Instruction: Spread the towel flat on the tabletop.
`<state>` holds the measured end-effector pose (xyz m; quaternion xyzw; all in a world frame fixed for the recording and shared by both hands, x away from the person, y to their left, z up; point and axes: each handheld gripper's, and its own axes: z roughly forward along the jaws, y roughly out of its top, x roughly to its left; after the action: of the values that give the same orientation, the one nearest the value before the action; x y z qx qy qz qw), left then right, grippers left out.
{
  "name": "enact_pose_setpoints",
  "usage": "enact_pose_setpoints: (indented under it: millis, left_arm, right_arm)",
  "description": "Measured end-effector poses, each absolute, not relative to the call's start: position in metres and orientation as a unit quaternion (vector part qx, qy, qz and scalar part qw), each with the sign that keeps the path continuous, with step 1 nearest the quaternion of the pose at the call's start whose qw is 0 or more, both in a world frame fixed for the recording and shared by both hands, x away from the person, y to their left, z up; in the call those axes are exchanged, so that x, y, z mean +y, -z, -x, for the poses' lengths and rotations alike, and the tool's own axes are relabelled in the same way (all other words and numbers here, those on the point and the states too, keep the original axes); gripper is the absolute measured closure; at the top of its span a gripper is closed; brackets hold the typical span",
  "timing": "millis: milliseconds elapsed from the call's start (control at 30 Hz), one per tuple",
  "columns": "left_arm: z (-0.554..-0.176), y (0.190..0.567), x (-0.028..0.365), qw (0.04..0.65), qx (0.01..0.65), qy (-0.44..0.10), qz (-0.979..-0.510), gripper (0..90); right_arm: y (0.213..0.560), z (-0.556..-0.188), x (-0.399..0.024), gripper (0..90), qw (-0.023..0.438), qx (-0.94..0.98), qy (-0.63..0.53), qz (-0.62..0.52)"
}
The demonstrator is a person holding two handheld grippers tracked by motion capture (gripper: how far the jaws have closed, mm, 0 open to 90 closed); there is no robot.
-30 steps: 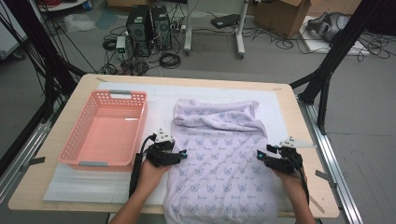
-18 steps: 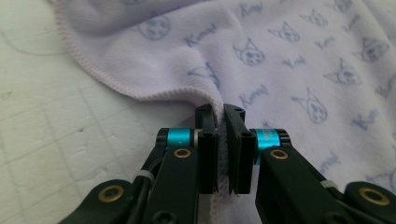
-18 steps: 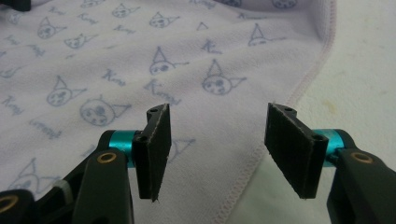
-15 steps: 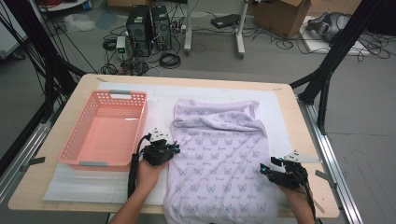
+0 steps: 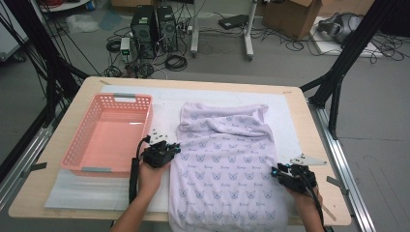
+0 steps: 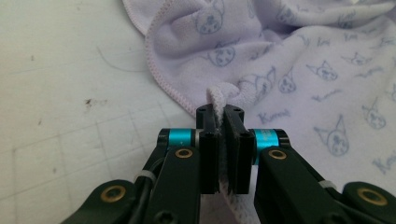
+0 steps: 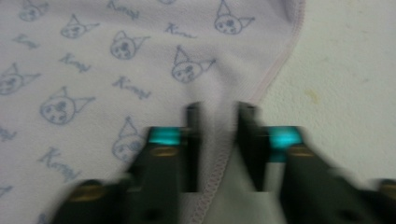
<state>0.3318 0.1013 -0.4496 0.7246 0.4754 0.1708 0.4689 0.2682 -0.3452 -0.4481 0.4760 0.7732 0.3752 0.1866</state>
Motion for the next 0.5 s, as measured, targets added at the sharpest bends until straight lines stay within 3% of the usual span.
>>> enact_pose_setpoints:
  millis: [367,500]
  left_arm:
    - [-0.383,0.44,0.089,0.42,0.533,-0.201,-0.707,86.1]
    - [-0.385,0.443,0.088,0.438,0.534,-0.173,-0.703,81.1]
  right_arm:
    - [0.447,-0.302,-0.337,85.0,0.224,0.745,-0.375,-0.505]
    - [0.447,-0.305,-0.342,83.0,0.233,0.733,-0.375,-0.518]
